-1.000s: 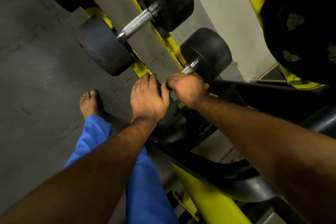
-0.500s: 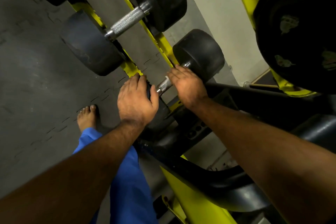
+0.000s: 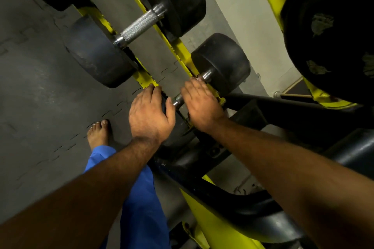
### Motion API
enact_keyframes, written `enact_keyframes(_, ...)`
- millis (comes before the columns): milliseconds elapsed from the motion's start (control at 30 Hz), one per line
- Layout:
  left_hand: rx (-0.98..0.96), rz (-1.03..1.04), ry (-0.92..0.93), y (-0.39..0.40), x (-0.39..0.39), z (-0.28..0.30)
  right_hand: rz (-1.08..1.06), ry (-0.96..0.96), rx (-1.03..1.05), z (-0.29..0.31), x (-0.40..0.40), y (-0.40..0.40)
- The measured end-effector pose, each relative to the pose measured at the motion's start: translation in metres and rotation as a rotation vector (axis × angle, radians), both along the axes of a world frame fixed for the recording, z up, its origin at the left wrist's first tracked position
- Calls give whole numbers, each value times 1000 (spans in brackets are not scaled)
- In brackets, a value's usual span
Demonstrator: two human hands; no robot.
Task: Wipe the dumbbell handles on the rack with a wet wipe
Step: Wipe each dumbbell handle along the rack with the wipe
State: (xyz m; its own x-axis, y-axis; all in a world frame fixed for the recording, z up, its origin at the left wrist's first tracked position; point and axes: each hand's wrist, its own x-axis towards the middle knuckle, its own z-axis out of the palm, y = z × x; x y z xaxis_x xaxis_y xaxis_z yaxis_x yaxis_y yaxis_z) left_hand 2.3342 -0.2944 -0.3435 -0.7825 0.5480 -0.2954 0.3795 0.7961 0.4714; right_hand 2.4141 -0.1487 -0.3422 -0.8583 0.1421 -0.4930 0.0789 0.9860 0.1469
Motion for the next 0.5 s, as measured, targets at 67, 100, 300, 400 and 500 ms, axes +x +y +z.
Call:
enact_keyframes(67,5,-4,5,0,1,-1,46,-15,46,3,-4,21)
enact_keyframes(100,3,-1,6,1,1,-1,0,-48,56,7,-10,25)
enact_keyframes(300,4,4,3,0,2,0,41,-57,-113,4,-18,14)
enact_keyframes(400,-10,7,1,1,2,0,-40,-80,-82,7,-21,34)
enact_keyframes(500,-2,9,1,1,2,2,-37,-114,-133,14,-13,4)
